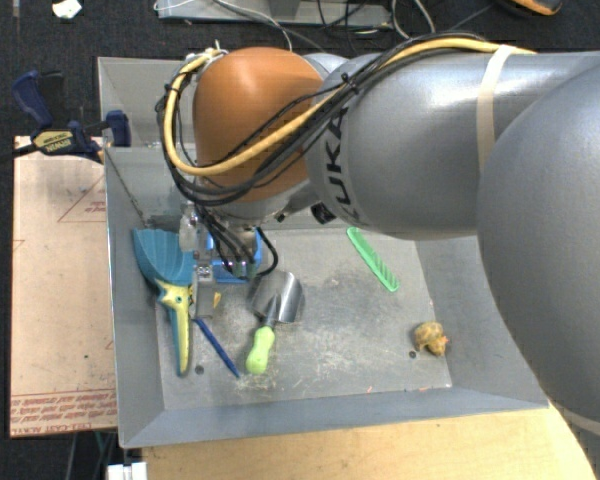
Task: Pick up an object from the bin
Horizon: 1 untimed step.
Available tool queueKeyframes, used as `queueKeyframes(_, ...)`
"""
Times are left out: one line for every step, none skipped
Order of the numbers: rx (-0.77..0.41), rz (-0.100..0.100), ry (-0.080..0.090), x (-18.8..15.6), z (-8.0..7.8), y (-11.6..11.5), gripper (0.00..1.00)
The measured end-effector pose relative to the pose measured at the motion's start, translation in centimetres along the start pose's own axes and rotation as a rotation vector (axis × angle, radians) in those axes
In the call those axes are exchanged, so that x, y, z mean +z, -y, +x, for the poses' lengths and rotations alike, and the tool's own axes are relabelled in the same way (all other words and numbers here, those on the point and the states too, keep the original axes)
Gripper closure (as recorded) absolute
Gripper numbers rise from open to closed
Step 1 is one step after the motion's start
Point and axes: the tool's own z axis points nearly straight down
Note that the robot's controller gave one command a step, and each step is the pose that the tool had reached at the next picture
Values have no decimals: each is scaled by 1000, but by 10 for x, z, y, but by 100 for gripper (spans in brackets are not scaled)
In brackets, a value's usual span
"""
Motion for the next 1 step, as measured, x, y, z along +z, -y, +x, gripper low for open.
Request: queueKeyframes(5, -2, 8, -5, -2, 1, 0)
